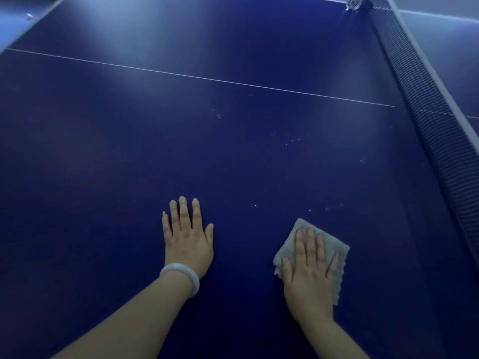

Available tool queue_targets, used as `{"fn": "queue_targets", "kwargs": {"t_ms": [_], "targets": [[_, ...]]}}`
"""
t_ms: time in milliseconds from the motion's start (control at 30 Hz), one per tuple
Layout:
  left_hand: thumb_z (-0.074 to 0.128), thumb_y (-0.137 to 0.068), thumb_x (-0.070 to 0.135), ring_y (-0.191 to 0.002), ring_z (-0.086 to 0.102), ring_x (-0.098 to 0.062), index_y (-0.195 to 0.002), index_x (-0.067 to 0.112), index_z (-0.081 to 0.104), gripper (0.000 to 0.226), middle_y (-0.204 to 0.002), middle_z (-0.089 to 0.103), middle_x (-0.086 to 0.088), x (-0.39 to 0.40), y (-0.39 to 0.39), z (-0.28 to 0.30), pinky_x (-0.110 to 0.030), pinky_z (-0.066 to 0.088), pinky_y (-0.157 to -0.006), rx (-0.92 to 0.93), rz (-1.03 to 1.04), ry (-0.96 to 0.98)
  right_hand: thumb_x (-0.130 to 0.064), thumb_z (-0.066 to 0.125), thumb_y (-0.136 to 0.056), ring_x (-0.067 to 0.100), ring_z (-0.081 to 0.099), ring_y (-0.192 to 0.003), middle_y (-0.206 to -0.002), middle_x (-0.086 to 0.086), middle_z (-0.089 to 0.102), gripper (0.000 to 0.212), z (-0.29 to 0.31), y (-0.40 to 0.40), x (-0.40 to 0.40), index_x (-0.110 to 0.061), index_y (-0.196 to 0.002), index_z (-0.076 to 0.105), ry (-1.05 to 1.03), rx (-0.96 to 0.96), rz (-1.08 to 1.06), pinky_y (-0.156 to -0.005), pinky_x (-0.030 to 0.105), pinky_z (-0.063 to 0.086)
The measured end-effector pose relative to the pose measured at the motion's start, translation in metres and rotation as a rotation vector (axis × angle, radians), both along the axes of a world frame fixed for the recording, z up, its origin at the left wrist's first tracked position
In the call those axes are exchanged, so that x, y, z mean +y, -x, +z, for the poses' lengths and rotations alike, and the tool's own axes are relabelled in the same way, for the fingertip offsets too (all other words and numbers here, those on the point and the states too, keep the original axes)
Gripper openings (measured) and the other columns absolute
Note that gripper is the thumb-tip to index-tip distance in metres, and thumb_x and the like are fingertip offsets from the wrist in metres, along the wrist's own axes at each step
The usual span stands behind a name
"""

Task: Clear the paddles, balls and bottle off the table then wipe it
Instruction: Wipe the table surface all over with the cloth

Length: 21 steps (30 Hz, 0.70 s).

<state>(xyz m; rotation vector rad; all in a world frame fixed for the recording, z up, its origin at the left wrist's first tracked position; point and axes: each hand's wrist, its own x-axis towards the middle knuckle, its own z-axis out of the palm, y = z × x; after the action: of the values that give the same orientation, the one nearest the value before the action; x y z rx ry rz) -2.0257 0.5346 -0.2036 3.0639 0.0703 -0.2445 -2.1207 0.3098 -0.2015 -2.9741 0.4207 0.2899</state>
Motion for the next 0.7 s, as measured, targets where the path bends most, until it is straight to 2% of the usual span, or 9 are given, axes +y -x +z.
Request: {"fn": "queue_targets", "kwargs": {"t_ms": [67, 133, 333, 400, 467, 533, 567, 633, 700], "targets": [[0.002, -0.096, 0.048, -0.150, -0.011, -0.033, -0.154, 0.011, -0.006, 0.069, -0.163, -0.006, -0.017, -0.001, 0.002, -0.003, -0.051, -0.003, -0.121, -0.023, -0.005, 0.000, -0.045, 0.010, -0.100, 0.022, -0.002, -0.152, -0.165, 0.005, -0.003, 0.065, 0.002, 0.005, 0.031, -0.015, -0.157, 0.005, -0.044, -0.036, 0.108, -0.118, 0.059, 0.002], [-0.001, -0.095, 0.048, -0.150, -0.010, -0.033, -0.154, 0.011, -0.004, 0.070, -0.163, -0.004, -0.017, 0.000, 0.004, -0.006, -0.052, -0.001, -0.121, -0.030, -0.010, -0.013, -0.043, 0.021, -0.100, 0.023, 0.003, -0.152, -0.165, 0.004, 0.004, 0.063, 0.001, -0.007, 0.047, -0.016, -0.157, 0.011, -0.073, -0.053, 0.251, -0.117, 0.059, 0.008], [0.006, -0.096, 0.048, -0.150, -0.003, -0.032, -0.156, 0.011, 0.007, 0.070, -0.163, 0.004, -0.017, 0.001, 0.002, -0.006, -0.052, 0.003, -0.121, -0.037, -0.007, 0.001, -0.050, 0.011, -0.100, 0.011, -0.023, -0.147, -0.161, -0.009, -0.018, 0.061, 0.002, -0.112, 0.038, -0.031, -0.154, -0.009, -0.020, 0.011, 0.608, -0.118, 0.051, -0.017], [0.004, -0.096, 0.048, -0.150, -0.006, -0.031, -0.156, 0.012, 0.005, 0.070, -0.163, 0.003, -0.016, 0.001, 0.002, -0.008, -0.052, 0.002, -0.121, -0.028, -0.001, 0.008, -0.048, 0.013, -0.102, 0.008, -0.027, -0.144, -0.162, -0.008, -0.018, 0.059, 0.000, -0.133, 0.006, -0.031, -0.152, -0.013, 0.001, 0.042, 0.497, -0.116, 0.047, -0.022], [0.002, -0.100, 0.046, -0.150, -0.008, -0.031, -0.156, 0.012, 0.002, 0.065, -0.163, 0.001, -0.016, 0.001, 0.002, -0.010, -0.052, -0.001, -0.122, -0.036, 0.004, 0.008, -0.047, 0.011, -0.102, 0.008, -0.024, -0.144, -0.163, -0.005, -0.016, 0.059, 0.001, -0.135, -0.031, -0.029, -0.153, -0.013, -0.019, 0.044, 0.181, -0.115, 0.043, -0.025], [0.001, -0.097, 0.047, -0.150, -0.008, -0.032, -0.155, 0.012, 0.001, 0.067, -0.163, 0.001, -0.017, 0.001, 0.002, -0.010, -0.051, -0.002, -0.122, -0.034, 0.005, 0.006, -0.049, 0.006, -0.100, 0.013, -0.020, -0.148, -0.162, -0.004, -0.019, 0.062, 0.002, -0.124, -0.046, -0.027, -0.155, -0.013, -0.019, 0.055, -0.157, -0.119, 0.052, -0.014], [0.001, -0.096, 0.048, -0.150, -0.007, -0.032, -0.155, 0.012, 0.001, 0.069, -0.163, 0.001, -0.017, 0.001, 0.002, -0.010, -0.052, -0.001, -0.122, -0.031, 0.003, 0.004, -0.048, 0.005, -0.100, 0.015, -0.020, -0.148, -0.162, -0.003, -0.021, 0.062, 0.002, -0.120, -0.038, -0.025, -0.155, -0.013, -0.005, 0.049, -0.247, -0.119, 0.056, -0.008], [0.002, -0.095, 0.049, -0.150, -0.004, -0.033, -0.155, 0.011, 0.004, 0.071, -0.162, 0.004, -0.017, 0.000, 0.002, -0.008, -0.052, 0.002, -0.121, -0.036, 0.000, 0.008, -0.045, 0.010, -0.102, 0.017, -0.018, -0.149, -0.163, -0.001, -0.018, 0.062, 0.001, -0.119, 0.004, -0.023, -0.156, -0.010, -0.023, -0.006, -0.231, -0.119, 0.057, -0.005], [0.004, -0.095, 0.048, -0.151, -0.001, -0.033, -0.155, 0.010, 0.008, 0.071, -0.162, 0.007, -0.018, 0.000, 0.002, -0.006, -0.053, 0.004, -0.121, -0.038, -0.004, 0.017, -0.045, 0.015, -0.102, 0.018, -0.017, -0.149, -0.163, -0.002, -0.016, 0.062, -0.002, -0.122, 0.052, -0.024, -0.155, -0.008, -0.065, -0.055, 0.013, -0.119, 0.055, -0.010]]}}
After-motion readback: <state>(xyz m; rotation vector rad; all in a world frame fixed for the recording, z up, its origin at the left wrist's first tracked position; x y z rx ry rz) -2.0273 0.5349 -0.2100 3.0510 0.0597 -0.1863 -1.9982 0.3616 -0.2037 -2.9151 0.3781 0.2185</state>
